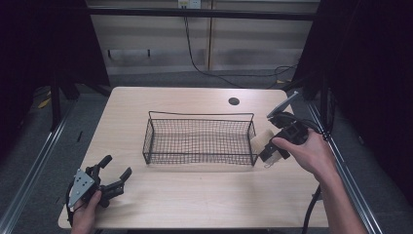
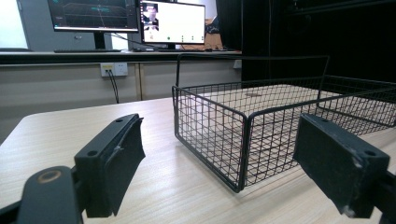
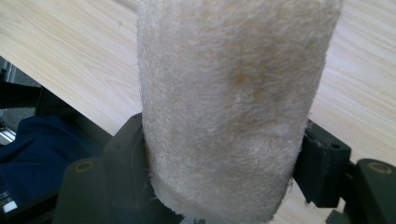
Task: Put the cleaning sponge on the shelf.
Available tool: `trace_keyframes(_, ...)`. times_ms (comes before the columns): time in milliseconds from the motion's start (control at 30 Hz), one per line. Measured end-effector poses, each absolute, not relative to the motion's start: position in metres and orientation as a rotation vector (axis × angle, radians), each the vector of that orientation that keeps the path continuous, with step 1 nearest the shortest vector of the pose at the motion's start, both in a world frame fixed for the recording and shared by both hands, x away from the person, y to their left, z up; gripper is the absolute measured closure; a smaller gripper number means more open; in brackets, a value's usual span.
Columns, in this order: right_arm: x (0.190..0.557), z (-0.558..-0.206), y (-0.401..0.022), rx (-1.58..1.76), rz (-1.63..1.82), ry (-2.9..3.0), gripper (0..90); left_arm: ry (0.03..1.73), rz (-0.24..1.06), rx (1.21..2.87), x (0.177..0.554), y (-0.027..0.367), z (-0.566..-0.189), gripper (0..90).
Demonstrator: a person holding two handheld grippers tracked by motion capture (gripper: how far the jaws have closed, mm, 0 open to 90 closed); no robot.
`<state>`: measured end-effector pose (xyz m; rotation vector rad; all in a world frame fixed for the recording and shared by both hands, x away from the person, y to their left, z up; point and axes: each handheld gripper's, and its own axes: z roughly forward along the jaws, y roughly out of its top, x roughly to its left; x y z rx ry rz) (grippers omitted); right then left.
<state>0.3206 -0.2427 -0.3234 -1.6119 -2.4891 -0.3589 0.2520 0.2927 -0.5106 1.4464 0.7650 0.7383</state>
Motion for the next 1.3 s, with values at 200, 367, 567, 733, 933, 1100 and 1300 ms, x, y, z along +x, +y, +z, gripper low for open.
trace_keyframes(200, 0.329, -0.317, -0.235, -1.612, -0.362, -2.498, 29.0, 0.763, 0.742, 1.448, 0.252, 0.293, -0.51, 15.6)
trace_keyframes(367, 0.335, -0.317, -0.227, -1.602, -0.343, -2.507, 29.0, 0.763, 0.743, 1.448, 0.252, 0.293, -0.51, 15.7)
trace_keyframes(567, 0.341, -0.314, -0.218, -1.6, -0.341, -2.523, 29.0, 0.762, 0.743, 1.449, 0.252, 0.293, -0.51, 15.6)
trace_keyframes(733, 0.345, -0.314, -0.213, -1.607, -0.362, -2.509, 29.0, 0.762, 0.742, 1.449, 0.252, 0.293, -0.51, 15.6)
trace_keyframes(933, 0.353, -0.316, -0.209, -1.626, -0.358, -2.49, 29.0, 0.763, 0.741, 1.449, 0.252, 0.293, -0.51, 15.7)
trace_keyframes(1100, 0.362, -0.321, -0.204, -1.645, -0.347, -2.481, 29.0, 0.763, 0.742, 1.448, 0.252, 0.293, -0.51, 15.7)
trace_keyframes(1300, 0.368, -0.325, -0.196, -1.653, -0.38, -2.459, 28.9, 0.763, 0.741, 1.449, 0.252, 0.293, -0.51, 15.6)
